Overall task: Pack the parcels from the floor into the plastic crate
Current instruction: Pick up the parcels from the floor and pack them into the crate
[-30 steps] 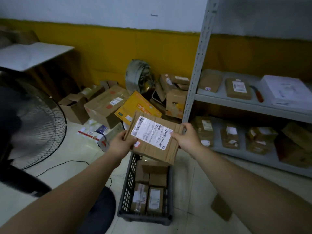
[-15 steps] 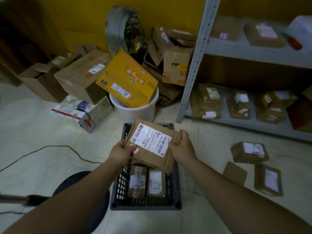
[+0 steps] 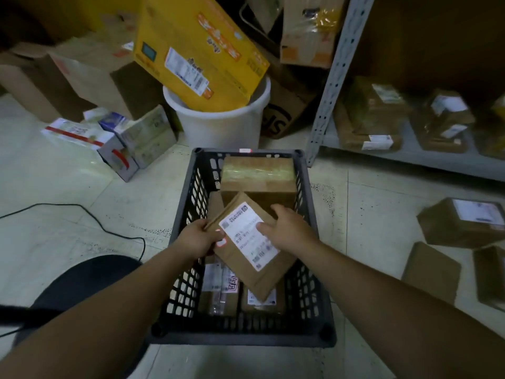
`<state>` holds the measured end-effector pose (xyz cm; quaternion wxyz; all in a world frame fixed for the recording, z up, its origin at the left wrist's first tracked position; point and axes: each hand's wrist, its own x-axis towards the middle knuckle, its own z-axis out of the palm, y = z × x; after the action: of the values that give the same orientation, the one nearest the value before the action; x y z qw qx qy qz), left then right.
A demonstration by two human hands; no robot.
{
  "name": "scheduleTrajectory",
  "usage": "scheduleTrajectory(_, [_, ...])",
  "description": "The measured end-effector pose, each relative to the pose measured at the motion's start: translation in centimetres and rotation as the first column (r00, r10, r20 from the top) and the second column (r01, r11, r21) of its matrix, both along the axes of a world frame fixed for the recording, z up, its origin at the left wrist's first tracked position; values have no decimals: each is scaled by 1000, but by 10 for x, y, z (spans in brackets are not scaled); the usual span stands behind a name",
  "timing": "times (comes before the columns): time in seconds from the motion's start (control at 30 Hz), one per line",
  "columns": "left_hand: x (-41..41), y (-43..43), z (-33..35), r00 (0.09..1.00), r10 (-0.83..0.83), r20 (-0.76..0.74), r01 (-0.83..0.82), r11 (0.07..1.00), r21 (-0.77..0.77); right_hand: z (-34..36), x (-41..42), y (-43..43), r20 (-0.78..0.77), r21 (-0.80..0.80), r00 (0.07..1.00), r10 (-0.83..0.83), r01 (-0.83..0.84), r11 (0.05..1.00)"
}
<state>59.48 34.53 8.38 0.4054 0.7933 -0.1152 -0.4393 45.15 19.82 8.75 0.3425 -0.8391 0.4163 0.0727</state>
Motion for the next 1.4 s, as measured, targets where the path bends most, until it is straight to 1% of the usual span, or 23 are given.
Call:
scheduleTrajectory(0.07, [3, -6, -2, 996, -91, 5, 91, 996, 14, -9, 9, 3, 55, 127, 998, -14, 7, 992])
scheduleTrajectory(0.13, [4, -13, -6, 995, -102, 8, 103, 995, -4, -18, 15, 5, 98, 147, 994, -53, 38, 988])
scheduleTrajectory(0.17, [4, -16, -8, 997, -73, 36, 74, 997, -25, -22, 16, 7, 113, 131, 990, -79, 64, 989])
scheduleTrajectory(0.23, [4, -18, -14, 995, 79, 68, -72, 993, -91, -26, 17, 7, 122, 89, 984, -131, 121, 989])
scheduleTrajectory(0.27, [2, -18, -17, 987, 158, 44, -152, 981, -118, -26, 18, 8, 121, 74, 979, -164, 156, 985])
scheduleTrajectory(0.3, [-3, -17, -18, 980, 199, -12, -199, 972, -122, -26, 18, 8, 119, 64, 972, -204, 197, 978])
scheduleTrajectory(0.33, [-10, -15, -21, 980, 177, -87, -185, 978, -95, -26, 18, 8, 113, 59, 964, -242, 237, 970])
scheduleTrajectory(0.4, [-25, -13, -31, 980, 44, -194, -49, 999, -18, -32, 17, 6, 107, 38, 952, -288, 286, 958])
scheduleTrajectory(0.47, [-33, -14, -46, 979, 3, -206, -1, 1000, 11, -42, 17, 6, 103, 1, 949, -296, 298, 955])
scheduleTrajectory(0.53, [-35, -18, -60, 986, 0, -167, 5, 999, 31, -55, 15, 7, 103, -19, 952, -289, 292, 956])
scheduleTrajectory(0.63, [-37, -26, -73, 989, -29, -147, 38, 998, 55, -69, 9, 6, 72, -111, 981, -178, 185, 976])
scheduleTrajectory(0.73, [-40, -34, -82, 990, -80, -114, 87, 994, 66, -80, 2, 2, -16, -197, 996, -88, 83, 977])
scheduleTrajectory(0.87, [-44, -43, -89, 993, -109, -47, 112, 990, 87, -89, 0, -3, -168, -232, 986, 0, -39, 972])
scheduleTrajectory(0.97, [-46, -46, -93, 992, -121, -41, 124, 989, 85, -93, -2, -7, -236, -237, 971, 44, -101, 966])
scheduleTrajectory(1.03, [-46, -46, -93, 992, -124, -30, 126, 989, 79, -93, 0, -9, -294, -273, 951, 96, -180, 945])
scheduleTrajectory(1.1, [-48, -46, -93, 992, -126, -25, 127, 990, 63, -89, 4, -9, -384, -350, 908, 165, -309, 885])
scheduleTrajectory(1.17, [-51, -47, -91, 993, -121, -10, 121, 992, 42, -84, 8, -13, -463, -383, 864, 198, -396, 834])
scheduleTrajectory(1.3, [-55, -58, -89, 977, -207, 48, 206, 978, 36, -82, 6, -24, -572, -361, 801, 178, -440, 822])
scheduleTrajectory(1.4, [-54, -65, -88, 981, -184, 70, 182, 983, 24, -85, 6, -28, -576, -368, 799, 172, -441, 818])
